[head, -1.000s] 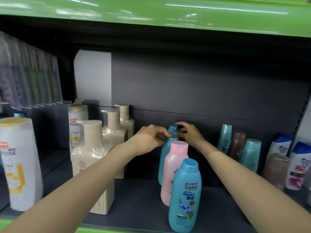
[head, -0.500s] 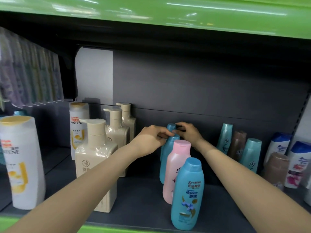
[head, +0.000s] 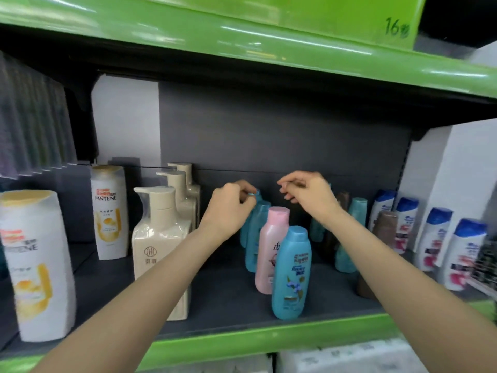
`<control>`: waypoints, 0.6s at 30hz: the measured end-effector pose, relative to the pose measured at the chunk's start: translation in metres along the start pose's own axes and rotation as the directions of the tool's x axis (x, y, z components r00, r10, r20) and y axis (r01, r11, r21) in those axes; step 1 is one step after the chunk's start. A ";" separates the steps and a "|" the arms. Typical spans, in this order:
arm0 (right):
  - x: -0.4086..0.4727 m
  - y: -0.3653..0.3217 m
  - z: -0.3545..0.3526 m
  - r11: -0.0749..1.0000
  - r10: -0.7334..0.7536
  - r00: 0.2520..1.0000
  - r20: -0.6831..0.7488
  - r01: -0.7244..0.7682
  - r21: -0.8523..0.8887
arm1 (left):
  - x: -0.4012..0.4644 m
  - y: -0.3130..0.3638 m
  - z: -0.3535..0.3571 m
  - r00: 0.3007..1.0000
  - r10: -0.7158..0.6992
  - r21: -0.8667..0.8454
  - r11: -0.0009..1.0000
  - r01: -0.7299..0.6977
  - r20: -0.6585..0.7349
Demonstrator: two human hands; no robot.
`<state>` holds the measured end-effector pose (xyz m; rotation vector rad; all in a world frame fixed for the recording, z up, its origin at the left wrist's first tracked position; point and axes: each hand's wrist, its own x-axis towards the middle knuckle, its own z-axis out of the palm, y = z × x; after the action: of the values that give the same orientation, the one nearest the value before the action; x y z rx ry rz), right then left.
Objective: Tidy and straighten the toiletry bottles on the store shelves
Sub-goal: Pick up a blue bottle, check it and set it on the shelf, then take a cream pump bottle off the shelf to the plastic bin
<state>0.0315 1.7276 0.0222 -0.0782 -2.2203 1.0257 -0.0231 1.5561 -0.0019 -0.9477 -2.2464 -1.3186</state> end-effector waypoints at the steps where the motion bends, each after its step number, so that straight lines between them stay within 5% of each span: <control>1: -0.010 -0.009 -0.002 1.000 -0.013 1.000 0.003 0.013 -0.015 | -0.008 0.004 -0.004 1.000 0.002 -0.032 0.999 -0.002 0.000; 9: -0.077 -0.057 0.017 0.998 -0.062 0.995 0.081 0.061 0.014 | -0.072 0.011 -0.055 0.997 -0.066 -0.066 0.996 0.063 -0.040; 18: -0.114 -0.083 0.104 1.000 0.026 0.964 0.264 -0.028 0.002 | -0.127 -0.022 -0.119 0.973 -0.151 0.150 0.973 0.178 -0.172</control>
<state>0.0738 1.5669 -0.0311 0.0335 -2.4613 1.1122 0.0484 1.3992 -0.0332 -0.5874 -2.3072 -1.2052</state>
